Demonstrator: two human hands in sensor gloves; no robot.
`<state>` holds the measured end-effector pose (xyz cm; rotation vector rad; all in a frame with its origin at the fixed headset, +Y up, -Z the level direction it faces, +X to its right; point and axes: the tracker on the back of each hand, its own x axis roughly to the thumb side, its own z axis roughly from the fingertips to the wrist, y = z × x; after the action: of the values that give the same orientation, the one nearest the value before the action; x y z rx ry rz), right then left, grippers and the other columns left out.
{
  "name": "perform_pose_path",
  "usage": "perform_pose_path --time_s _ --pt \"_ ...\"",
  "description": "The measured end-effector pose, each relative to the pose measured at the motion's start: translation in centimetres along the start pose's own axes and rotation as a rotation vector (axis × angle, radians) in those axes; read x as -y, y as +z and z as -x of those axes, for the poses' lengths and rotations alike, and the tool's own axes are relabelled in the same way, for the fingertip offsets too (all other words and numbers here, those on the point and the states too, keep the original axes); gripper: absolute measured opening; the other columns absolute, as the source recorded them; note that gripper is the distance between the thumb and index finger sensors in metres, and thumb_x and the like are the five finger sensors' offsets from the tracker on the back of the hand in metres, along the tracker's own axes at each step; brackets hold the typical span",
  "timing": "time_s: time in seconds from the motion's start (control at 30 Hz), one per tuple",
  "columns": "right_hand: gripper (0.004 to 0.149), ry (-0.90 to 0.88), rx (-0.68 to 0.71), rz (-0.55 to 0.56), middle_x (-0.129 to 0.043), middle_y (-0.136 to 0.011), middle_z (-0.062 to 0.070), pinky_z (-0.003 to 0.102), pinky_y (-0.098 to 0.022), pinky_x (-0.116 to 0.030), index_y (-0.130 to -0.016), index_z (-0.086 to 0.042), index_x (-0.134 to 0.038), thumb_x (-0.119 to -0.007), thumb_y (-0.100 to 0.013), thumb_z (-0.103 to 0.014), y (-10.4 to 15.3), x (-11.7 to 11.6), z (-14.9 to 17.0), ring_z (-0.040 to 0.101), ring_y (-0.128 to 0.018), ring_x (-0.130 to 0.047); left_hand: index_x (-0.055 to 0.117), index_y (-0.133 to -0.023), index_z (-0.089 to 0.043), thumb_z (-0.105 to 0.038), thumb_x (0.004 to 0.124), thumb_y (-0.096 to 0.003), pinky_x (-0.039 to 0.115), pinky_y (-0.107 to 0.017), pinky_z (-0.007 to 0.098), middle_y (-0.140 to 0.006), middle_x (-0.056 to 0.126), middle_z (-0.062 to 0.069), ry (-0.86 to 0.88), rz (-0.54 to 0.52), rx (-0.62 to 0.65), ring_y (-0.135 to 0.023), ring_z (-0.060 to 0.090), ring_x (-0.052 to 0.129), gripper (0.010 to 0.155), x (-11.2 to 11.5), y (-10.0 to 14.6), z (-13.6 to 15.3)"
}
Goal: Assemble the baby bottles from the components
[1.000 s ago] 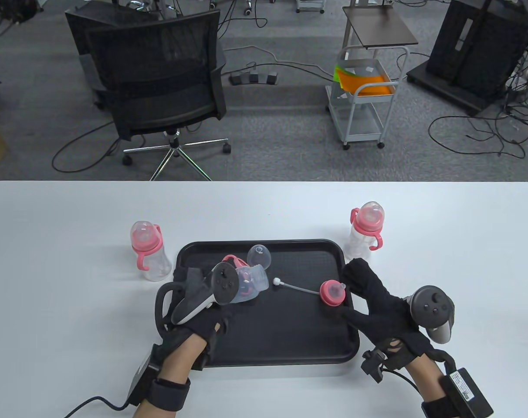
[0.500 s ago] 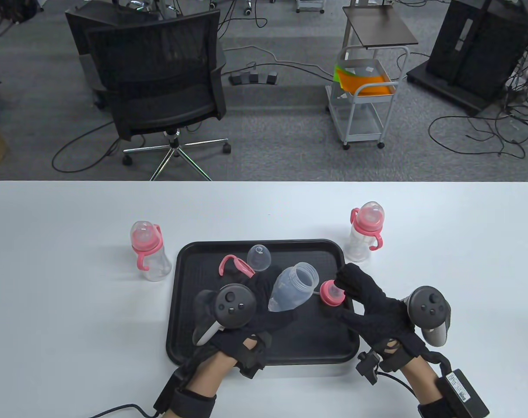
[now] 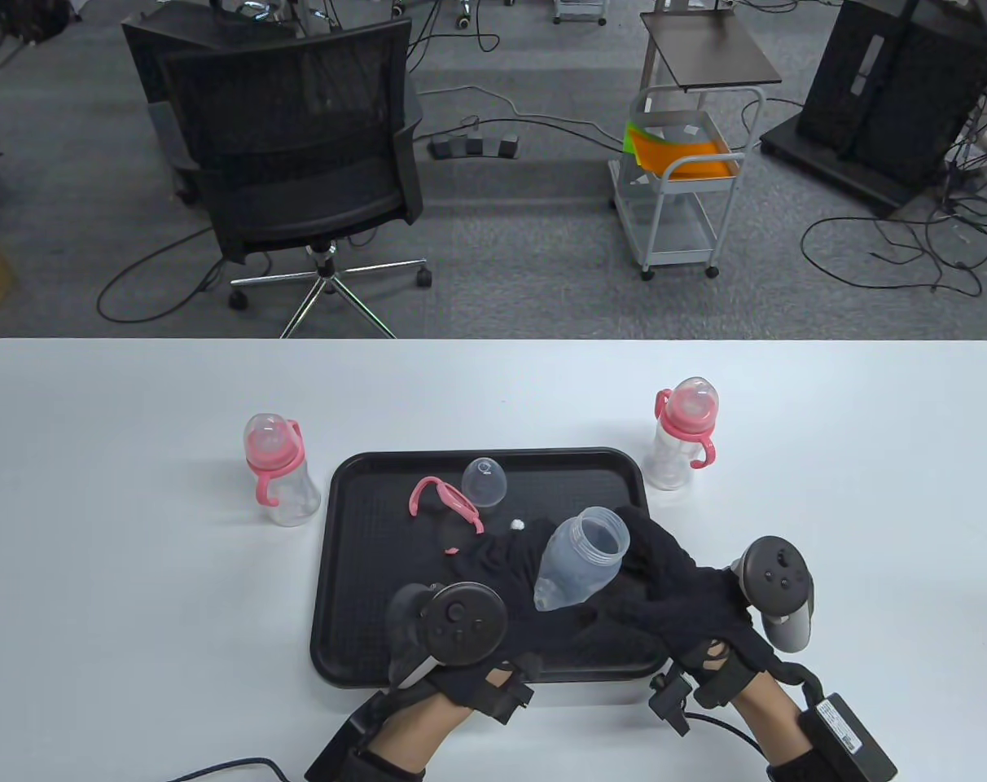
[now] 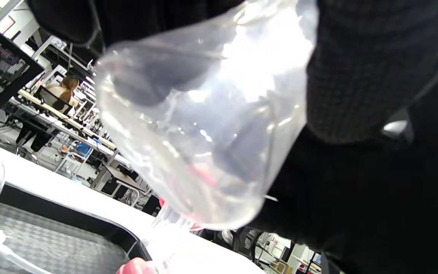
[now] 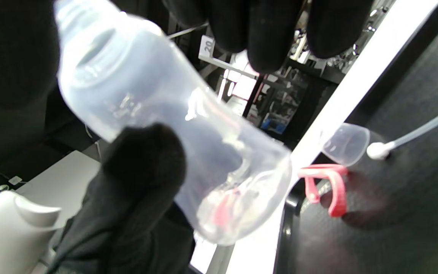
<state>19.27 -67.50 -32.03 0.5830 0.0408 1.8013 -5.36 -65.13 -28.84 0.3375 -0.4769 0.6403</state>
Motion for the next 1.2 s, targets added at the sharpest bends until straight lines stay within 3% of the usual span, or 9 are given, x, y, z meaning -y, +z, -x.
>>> perform_pose_path --time_s 0.5,0.8,0.97,1.2 --pt "0.103 0.019 -0.024 0.028 -0.06 -0.104 0.016 0.065 -0.068 -0.067 -0.104 -0.01 -0.048 -0.093 -0.03 -0.064 -0.2 -0.8 0.3 0.041 -0.093 -0.078 0.064 -0.102 -0.008 -0.074 0.102 -0.0284 0.066 -0.07 0.064 -0.089 0.083 0.014 -0.045 -0.034 -0.032 -0.072 0.032 0.101 0.105 1.4 0.6 -1.4" --pt "0.098 0.03 -0.018 0.072 -0.068 -0.1 0.015 0.062 -0.069 -0.072 -0.102 -0.009 -0.054 -0.094 -0.032 -0.064 0.1 -0.4 0.3 0.037 -0.089 -0.086 0.061 -0.104 -0.009 -0.073 0.101 -0.0286 0.064 -0.071 0.066 -0.092 0.08 0.013 -0.022 0.022 -0.02 -0.076 0.032 0.099 0.107 2.0 0.5 -1.5" --pt "0.099 0.028 0.004 0.116 -0.069 -0.099 0.016 0.062 -0.069 -0.071 -0.102 -0.008 -0.054 -0.095 -0.032 -0.063 0.3 1.0 -0.1 0.036 -0.088 -0.087 0.055 -0.108 -0.013 -0.077 0.098 -0.0307 0.058 -0.072 0.07 -0.1 0.074 0.011 -0.079 0.009 -0.001 -0.085 0.035 0.092 0.109 0.1 0.6 -0.4" --pt "0.099 0.027 0.015 0.18 -0.069 -0.1 0.015 0.063 -0.069 -0.07 -0.102 -0.009 -0.055 -0.095 -0.031 -0.064 0.6 3.4 -0.3 0.036 -0.088 -0.087 0.055 -0.109 -0.018 -0.063 0.097 -0.0424 0.051 -0.073 0.073 -0.103 0.072 0.01 -0.156 0.011 -0.171 -0.091 0.038 0.085 0.091 -2.5 -0.1 4.2"
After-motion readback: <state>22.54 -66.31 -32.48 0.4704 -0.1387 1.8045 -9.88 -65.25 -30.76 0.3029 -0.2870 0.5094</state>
